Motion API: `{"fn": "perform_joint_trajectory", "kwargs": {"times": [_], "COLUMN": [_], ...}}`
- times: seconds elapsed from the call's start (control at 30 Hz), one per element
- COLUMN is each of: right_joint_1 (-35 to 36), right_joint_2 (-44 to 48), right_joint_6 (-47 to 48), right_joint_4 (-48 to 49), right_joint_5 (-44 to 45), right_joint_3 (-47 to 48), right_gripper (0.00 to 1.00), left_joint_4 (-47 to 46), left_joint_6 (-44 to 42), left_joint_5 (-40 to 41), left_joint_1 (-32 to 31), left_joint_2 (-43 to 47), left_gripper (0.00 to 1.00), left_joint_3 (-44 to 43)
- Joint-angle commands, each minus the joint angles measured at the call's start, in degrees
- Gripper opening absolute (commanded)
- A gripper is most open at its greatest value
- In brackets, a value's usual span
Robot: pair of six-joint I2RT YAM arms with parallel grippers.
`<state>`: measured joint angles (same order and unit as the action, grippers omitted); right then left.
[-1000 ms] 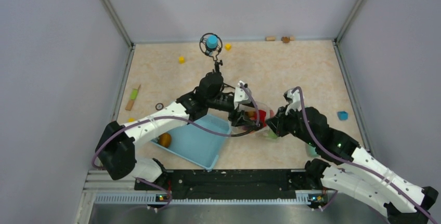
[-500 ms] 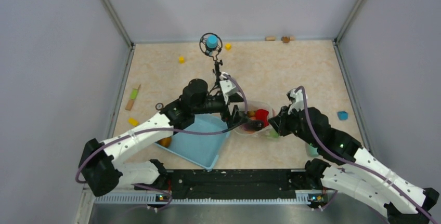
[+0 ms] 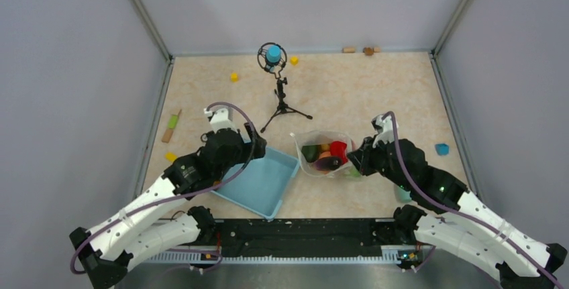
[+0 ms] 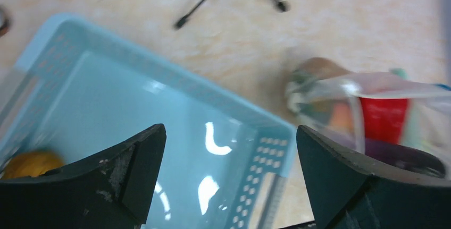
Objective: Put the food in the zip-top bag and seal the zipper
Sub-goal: Pick up the fake fruit from the bin.
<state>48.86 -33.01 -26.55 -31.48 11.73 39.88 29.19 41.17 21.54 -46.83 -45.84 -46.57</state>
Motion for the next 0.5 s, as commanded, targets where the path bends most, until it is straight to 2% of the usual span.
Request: {"fn": "perform_joint_trajectory", "kwargs": {"times": [0.0, 0.1, 0.17, 0.47], "right_joint_1": [-0.4, -0.4, -0.4, -0.4], "right_joint_2": [1.1, 1.7, 1.7, 0.4], "right_joint_6": [0.6, 0.6, 0.5, 0.4], "right_joint_4": [1.3, 1.3, 1.4, 2.0], "right_joint_5": [0.4, 0.3, 0.3, 0.5], "right_joint_3": [1.2, 1.0, 0.9, 0.5], "right_gripper": [0.11, 0.11, 0.11, 0.1], "left_joint_4": [25.4, 35.7, 38.4, 22.9], "left_joint_6": [17.1, 25.9, 29.4, 17.4], "left_joint_5": [16.6, 22.0, 23.7, 15.6], "left_joint_1": [0.1, 0.2, 1.3, 13.6], "left_joint_2": [-2.3, -4.7, -6.3, -10.9], "left_gripper": [0.97, 0.97, 0.97, 0.97], "left_joint_3": [-0.7, -0.9, -0.2, 7.0]}}
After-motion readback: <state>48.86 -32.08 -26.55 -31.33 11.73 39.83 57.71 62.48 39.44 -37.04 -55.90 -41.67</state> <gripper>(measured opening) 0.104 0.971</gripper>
